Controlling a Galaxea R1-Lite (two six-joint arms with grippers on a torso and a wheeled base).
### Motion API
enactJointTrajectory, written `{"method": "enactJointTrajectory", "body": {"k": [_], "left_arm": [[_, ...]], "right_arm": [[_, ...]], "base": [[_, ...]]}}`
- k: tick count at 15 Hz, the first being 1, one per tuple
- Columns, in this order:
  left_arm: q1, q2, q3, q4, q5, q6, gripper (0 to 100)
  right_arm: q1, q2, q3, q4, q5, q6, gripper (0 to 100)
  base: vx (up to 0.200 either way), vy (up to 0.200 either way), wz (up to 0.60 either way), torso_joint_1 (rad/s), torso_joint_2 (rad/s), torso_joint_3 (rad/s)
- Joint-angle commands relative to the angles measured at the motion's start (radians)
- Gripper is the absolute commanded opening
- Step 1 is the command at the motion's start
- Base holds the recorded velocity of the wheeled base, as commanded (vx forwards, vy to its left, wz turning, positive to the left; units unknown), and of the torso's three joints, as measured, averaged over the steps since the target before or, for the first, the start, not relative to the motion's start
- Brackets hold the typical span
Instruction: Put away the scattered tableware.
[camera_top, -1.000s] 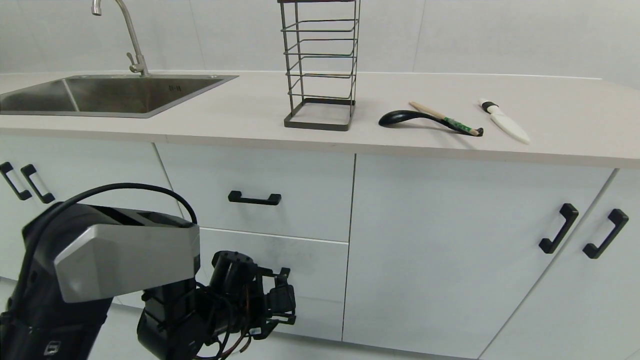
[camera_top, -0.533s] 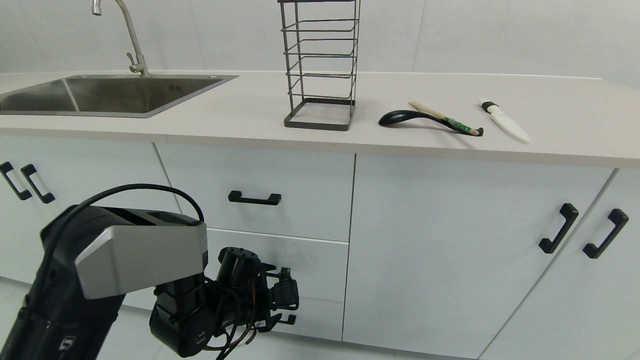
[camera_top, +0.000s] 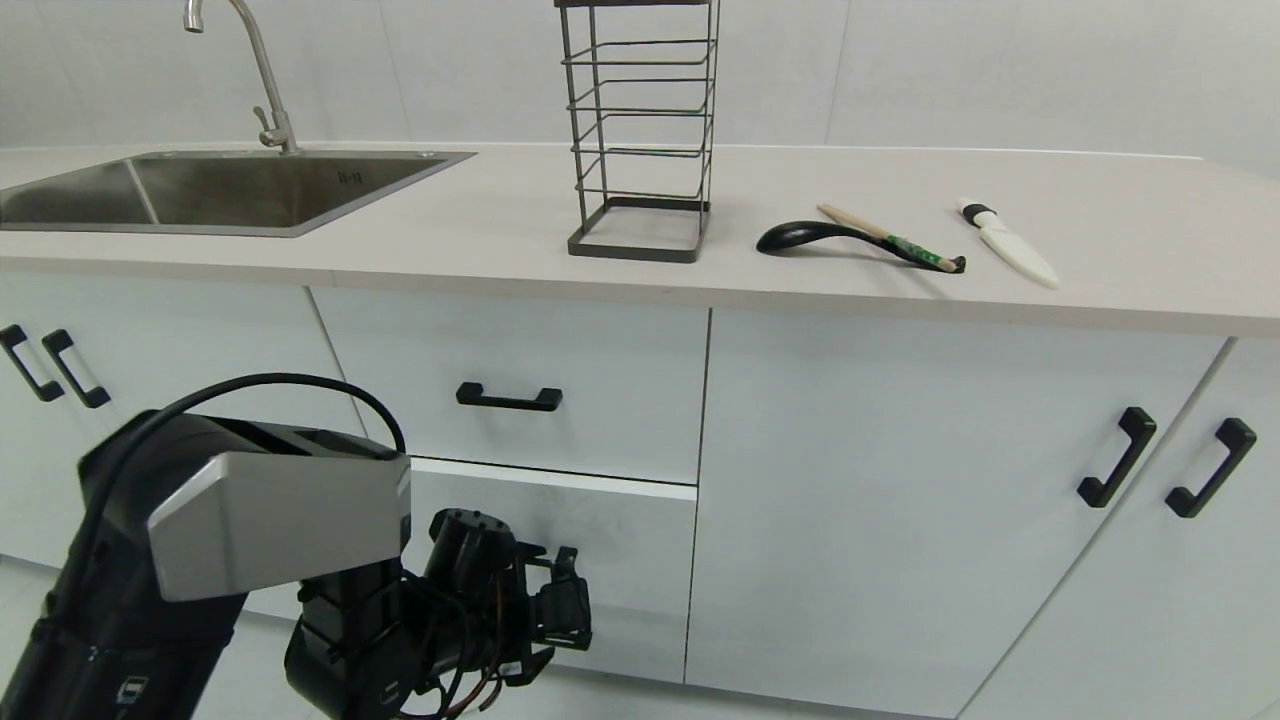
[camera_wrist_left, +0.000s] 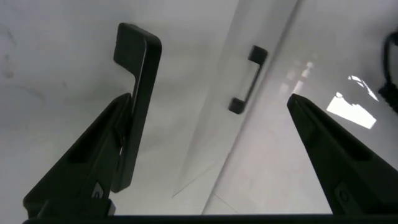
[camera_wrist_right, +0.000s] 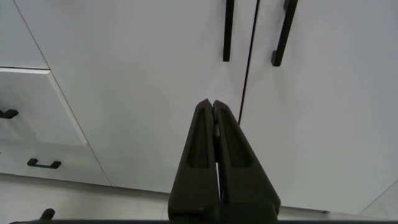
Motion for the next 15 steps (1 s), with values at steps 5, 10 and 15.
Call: {"method": "enactJointTrajectory", "body": {"k": [5, 10, 15], "left_arm": [[0.004, -0.077, 0.085, -0.056, 0.000, -0.005, 100], [-0.018, -0.479, 0.347, -0.121, 0.000, -0.017, 100], [-0.022, -0.846, 0.166, 0.379, 0.000, -0.094, 100]], "right_arm": [[0.000, 0.002, 0.000, 0.000, 0.000, 0.000, 0], [0.000, 0.002, 0.000, 0.000, 0.000, 0.000, 0], [0.000, 0.002, 0.000, 0.000, 0.000, 0.000, 0]], "base": [[0.000, 0.000, 0.00, 0.000, 0.00, 0.000], [0.000, 0.000, 0.00, 0.000, 0.00, 0.000], [0.000, 0.000, 0.00, 0.000, 0.00, 0.000]]}}
